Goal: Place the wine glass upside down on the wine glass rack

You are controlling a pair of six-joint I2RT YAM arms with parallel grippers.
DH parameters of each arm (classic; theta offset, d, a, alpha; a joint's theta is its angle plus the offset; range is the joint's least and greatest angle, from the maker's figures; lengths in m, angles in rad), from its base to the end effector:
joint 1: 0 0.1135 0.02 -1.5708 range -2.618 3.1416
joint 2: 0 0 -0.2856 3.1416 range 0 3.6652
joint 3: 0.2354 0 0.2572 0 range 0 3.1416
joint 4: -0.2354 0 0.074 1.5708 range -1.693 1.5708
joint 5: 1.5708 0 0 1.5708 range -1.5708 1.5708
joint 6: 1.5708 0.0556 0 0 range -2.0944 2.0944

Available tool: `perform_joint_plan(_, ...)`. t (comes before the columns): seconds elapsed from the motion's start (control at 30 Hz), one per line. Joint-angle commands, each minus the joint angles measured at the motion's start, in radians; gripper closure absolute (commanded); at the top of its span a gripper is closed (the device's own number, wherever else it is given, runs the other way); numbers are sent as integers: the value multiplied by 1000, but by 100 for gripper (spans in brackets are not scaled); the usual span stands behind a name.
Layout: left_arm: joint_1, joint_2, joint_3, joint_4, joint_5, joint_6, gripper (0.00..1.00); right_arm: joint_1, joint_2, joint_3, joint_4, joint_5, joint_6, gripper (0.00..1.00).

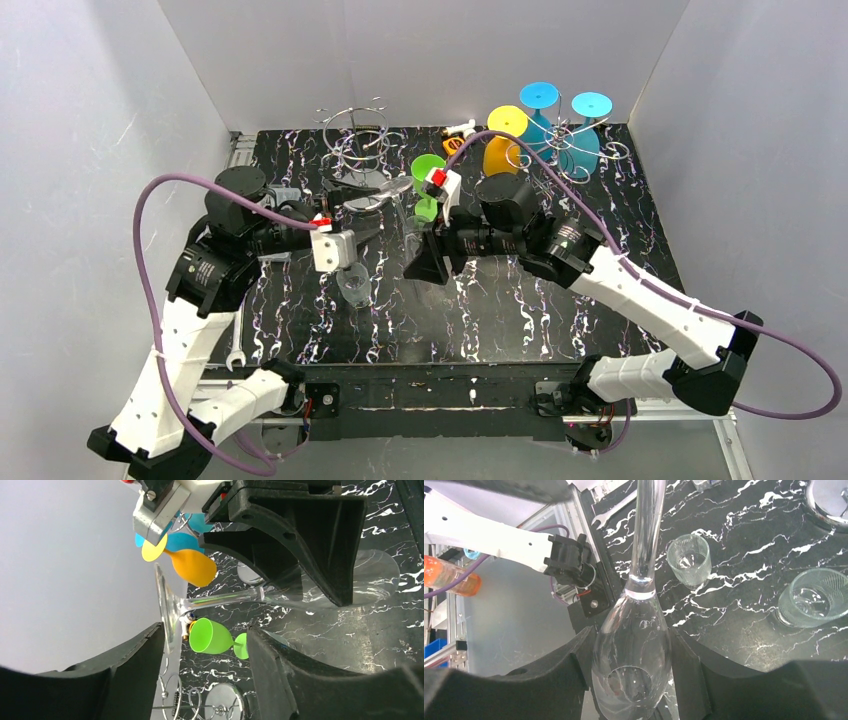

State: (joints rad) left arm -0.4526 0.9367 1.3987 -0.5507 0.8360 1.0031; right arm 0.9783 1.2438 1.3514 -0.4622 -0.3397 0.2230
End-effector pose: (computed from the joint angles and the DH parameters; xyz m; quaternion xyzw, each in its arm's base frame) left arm 0.1248 -0.1065 0.4989 0.6531 0.3211 -0.1205 0.6751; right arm 0.1460 0.2501 0.4266 -0.3880 0.7163 0.4327 0.3861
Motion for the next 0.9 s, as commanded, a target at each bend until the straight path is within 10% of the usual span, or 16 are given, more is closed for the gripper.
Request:
perform_joint_plan(0.0, -24, 4, 11, -37, -49, 45, 38, 18, 7, 60, 103, -6, 16, 80)
perform_joint_plan(0.23, -38, 32, 24, 45, -119, 12, 42, 44, 13, 58, 113, 13, 15, 80)
perform_joint_plan(0.43, -47, 29, 16, 56, -125, 25, 96, 63, 8, 42, 146, 22, 32, 79)
perform_joint_plan(0.7, -57, 7, -4, 112, -184, 19, 100, 69, -62, -80, 254, 114, 98, 3)
perform_joint_plan(0.87, -58, -28, -40, 178, -210, 2, 100, 68, -116, -154, 282, 129, 129, 2)
